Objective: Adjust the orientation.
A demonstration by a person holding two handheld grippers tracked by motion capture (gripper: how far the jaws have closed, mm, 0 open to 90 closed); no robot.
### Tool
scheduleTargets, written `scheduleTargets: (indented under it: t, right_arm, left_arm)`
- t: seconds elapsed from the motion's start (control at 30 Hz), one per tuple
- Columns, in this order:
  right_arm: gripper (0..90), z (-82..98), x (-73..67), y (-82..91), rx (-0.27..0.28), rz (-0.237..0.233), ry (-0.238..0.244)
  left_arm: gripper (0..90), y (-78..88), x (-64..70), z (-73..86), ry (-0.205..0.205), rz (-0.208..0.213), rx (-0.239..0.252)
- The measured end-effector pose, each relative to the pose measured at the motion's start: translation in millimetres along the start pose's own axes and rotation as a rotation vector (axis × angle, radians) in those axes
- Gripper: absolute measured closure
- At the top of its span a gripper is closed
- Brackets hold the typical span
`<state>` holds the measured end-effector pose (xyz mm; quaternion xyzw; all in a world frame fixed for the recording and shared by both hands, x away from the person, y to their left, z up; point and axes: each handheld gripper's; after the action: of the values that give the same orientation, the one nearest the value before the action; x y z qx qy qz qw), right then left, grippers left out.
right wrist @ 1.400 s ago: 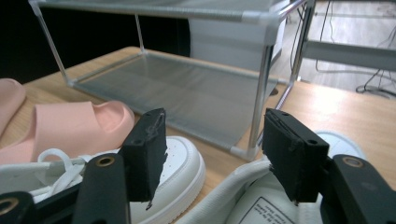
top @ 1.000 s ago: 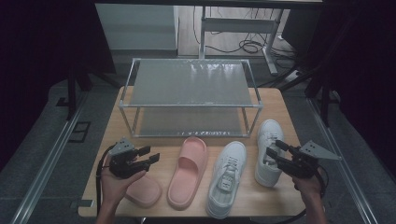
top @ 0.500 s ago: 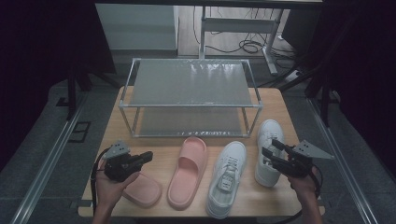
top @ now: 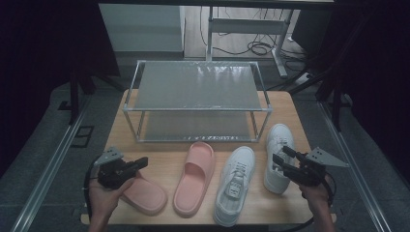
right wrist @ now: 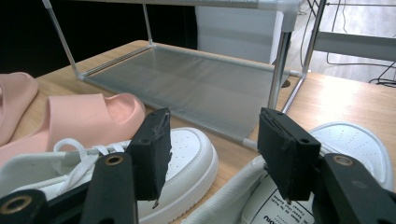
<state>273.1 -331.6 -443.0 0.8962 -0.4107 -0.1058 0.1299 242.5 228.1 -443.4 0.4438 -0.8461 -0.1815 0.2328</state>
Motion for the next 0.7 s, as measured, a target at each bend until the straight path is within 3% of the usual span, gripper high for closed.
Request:
scheduleTargets:
  t: [0.27, 0.33, 0.43, 0.47, 0.7]
  right_arm:
    - [44.5, -0.5, -3.9, -3.0, -0.016, 0.004, 0.009]
    - [44.5, -1.1, -4.7, -2.3, -0.016, 0.005, 0.011]
    - [44.5, -0.8, -3.1, -2.0, -0.02, 0.013, 0.007]
    - [44.5, -0.3, -2.2, -1.9, -0.02, 0.017, 0.003]
    - [44.4, 1.8, -0.5, -1.7, -0.028, 0.036, -0.017]
  left_arm:
    - [90.0, 29.1, -18.5, 26.5, 0.045, -0.102, -0.027]
    - [90.0, 37.7, -27.8, 38.5, 0.075, -0.131, -0.043]
    - [90.0, 41.3, -34.5, 46.2, 0.089, -0.156, -0.06]
    - [90.0, 43.9, -41.1, 53.8, 0.1, -0.188, -0.075]
    - [90.0, 52.1, -55.7, 74.6, 0.149, -0.226, -0.097]
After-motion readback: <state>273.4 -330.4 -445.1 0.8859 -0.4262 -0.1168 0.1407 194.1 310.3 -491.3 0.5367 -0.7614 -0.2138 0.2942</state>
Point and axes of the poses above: each handheld gripper's, and its own axes: y roughly backward along the jaws, z roughly out of its underside, x roughly to its right, and after that the axes turned 4 degrees about -z, right-handed
